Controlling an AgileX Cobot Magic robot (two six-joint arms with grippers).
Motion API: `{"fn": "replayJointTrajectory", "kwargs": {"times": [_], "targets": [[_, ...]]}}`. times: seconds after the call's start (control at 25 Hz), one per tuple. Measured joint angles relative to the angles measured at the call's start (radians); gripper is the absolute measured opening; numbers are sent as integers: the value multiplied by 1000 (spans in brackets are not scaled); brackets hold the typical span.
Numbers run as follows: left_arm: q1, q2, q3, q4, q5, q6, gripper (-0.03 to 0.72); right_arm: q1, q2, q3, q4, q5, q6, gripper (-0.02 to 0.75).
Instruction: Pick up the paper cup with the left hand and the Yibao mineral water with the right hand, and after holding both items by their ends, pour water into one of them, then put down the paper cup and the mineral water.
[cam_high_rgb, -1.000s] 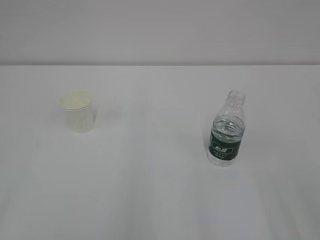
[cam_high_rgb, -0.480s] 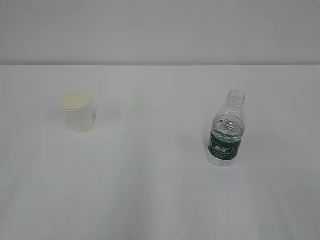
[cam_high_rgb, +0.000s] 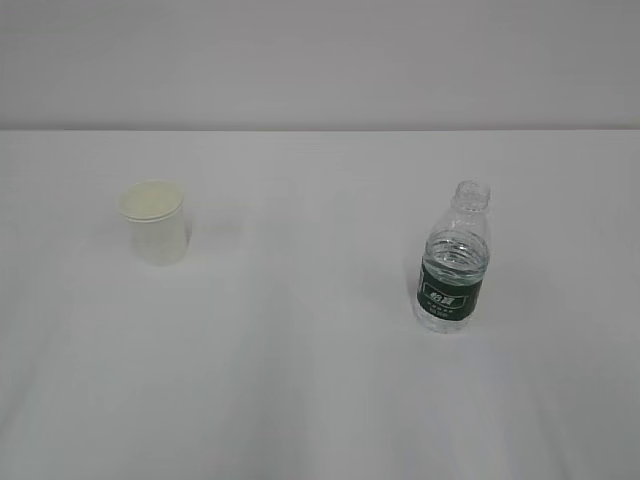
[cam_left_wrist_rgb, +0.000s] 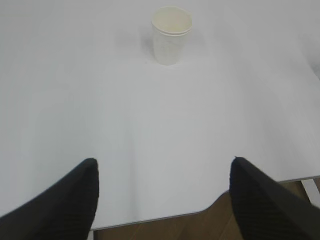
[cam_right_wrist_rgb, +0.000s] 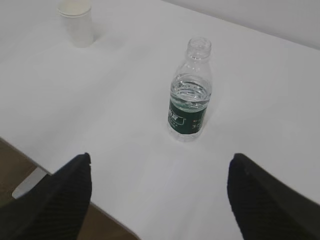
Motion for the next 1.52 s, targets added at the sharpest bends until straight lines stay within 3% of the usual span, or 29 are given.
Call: {"fn": "replayJointTrajectory", "kwargs": {"times": [0.44, 0.8, 1.12, 1.32, 1.52], "targets": [[0, 0, 0, -7, -17, 0, 582, 0, 4, 99, 171, -181, -89, 645], [0, 0, 0, -11, -46, 0, 582, 0, 42, 147, 346, -200, -414, 645], [0, 0, 0, -14, -48, 0, 582, 0, 174, 156, 710, -318, -727, 645], [0, 0, 0, -14, -48, 0, 582, 0, 249, 190, 1082, -347, -1087, 645], [0, 0, 0, -14, -50, 0, 582, 0, 323, 192, 1161, -311, -1196, 641]]}}
